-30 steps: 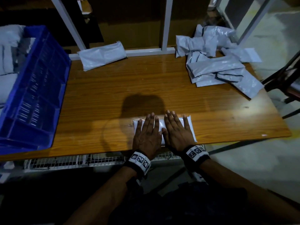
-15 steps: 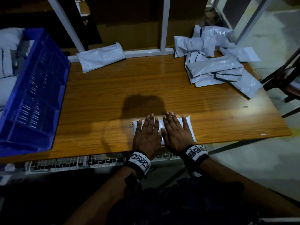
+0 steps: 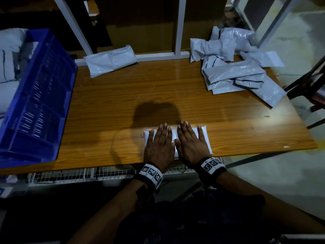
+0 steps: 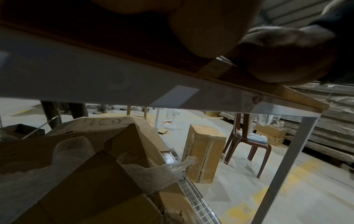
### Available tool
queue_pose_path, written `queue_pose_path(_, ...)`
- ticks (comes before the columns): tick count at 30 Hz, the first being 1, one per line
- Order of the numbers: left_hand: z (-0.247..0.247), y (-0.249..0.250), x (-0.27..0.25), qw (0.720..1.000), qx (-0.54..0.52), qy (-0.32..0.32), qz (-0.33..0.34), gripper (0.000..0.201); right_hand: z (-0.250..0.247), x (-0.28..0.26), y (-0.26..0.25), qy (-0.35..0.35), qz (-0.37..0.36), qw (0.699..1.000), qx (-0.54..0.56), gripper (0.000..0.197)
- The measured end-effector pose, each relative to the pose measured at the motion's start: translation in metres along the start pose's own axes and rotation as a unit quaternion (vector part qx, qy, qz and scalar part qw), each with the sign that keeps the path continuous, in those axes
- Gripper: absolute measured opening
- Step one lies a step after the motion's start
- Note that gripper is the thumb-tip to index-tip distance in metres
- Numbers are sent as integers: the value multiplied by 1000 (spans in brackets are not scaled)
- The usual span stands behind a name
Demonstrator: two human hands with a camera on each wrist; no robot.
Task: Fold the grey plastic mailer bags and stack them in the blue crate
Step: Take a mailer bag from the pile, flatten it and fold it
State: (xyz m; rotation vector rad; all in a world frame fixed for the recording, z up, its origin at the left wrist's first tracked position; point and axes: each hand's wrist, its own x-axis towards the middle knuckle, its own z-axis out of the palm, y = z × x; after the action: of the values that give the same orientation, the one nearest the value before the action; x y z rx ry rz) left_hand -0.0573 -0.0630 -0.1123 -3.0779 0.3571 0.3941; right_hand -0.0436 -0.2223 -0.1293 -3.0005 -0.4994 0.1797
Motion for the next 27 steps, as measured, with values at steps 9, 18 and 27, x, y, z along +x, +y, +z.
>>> queue_pose_path(9,-2,1,0,1000,-4,5,-4,65,0,1,0,-15,1,1000,5,67)
queue_pose_path(18,0,1,1,1000,-8,6,-3,64,4,1,3,-11,-5,1000,1,66)
queue_pose_path(27,-1,0,-1,1000,-15,15,2,64,-1,2,2,-37,-5,999,-9,62)
